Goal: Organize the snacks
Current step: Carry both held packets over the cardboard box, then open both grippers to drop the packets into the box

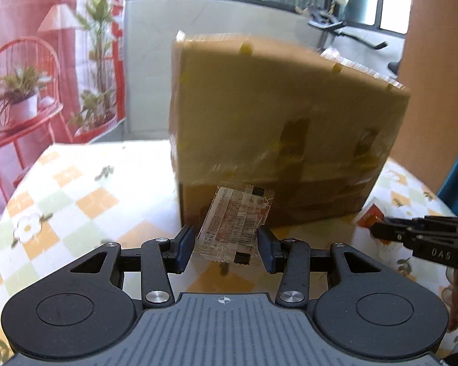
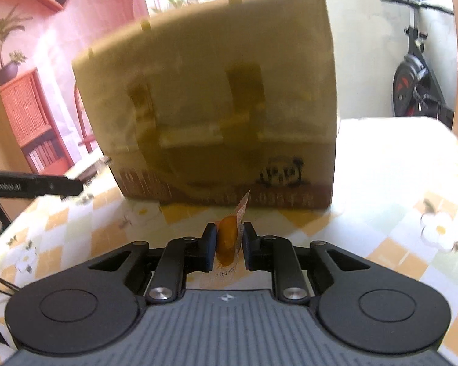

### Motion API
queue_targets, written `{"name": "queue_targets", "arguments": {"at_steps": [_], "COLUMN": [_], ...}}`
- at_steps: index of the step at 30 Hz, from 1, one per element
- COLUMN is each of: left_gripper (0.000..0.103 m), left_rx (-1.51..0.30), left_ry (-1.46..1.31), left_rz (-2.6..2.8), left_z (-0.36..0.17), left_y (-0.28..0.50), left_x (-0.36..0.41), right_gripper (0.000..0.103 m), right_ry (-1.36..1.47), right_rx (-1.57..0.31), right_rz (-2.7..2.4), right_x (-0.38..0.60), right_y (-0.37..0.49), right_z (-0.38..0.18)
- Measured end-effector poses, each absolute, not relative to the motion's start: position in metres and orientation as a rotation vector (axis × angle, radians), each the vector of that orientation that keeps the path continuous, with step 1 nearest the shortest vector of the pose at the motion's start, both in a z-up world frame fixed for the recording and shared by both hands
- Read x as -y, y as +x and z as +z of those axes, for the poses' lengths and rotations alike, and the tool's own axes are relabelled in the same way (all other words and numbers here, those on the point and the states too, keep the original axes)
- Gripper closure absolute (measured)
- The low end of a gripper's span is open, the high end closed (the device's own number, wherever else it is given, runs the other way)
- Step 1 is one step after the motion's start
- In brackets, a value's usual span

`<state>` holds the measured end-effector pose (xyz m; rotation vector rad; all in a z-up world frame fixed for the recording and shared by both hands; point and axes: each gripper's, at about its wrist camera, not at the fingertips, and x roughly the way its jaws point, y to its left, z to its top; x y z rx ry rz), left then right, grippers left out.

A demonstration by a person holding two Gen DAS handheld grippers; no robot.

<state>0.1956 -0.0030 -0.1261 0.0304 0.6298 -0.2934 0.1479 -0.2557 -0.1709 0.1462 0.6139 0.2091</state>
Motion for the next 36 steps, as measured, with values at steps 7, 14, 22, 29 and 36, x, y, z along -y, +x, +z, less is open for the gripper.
{"name": "queue_targets", "arguments": {"at_steps": [7,14,22,29,36], "left_gripper": [0.055,0.055,0.055,0.055,0.053], "left_rx": [-0.482,-0.379,-0.416,-0.486,-0.551], "left_ry": [-0.042,-0.04,-0.06,-0.025,-0.066], "left_rz": [-0.338,-0.362,-0.355,-0.328,-0.306], "left_z": [-0.073,-0.027,-0.003,-0.006,-0.015], "left_y": [0.204,0.222,0.283,0.32,0.354], "left_x": [0.003,0.019,0.039,0.046,0.039], "right_gripper": [0.084,0.084,0.084,0.084,0.082], "right_ry": [0.148,0.201,0.146,0.053,-0.044], "right_rx": [-0.486,-0.319,-0.277,-0.335,-0.371], "right_rz": [0.237,0.272,0.296,0.214,0.123], "right_x": [0.257,0.252,0.234,0.211,0.194], "right_y": [0.143,0.157,0.224,0.289,0.329], "right_z": [-0.117,-0.055,-0.012,-0.01,-0.013]}}
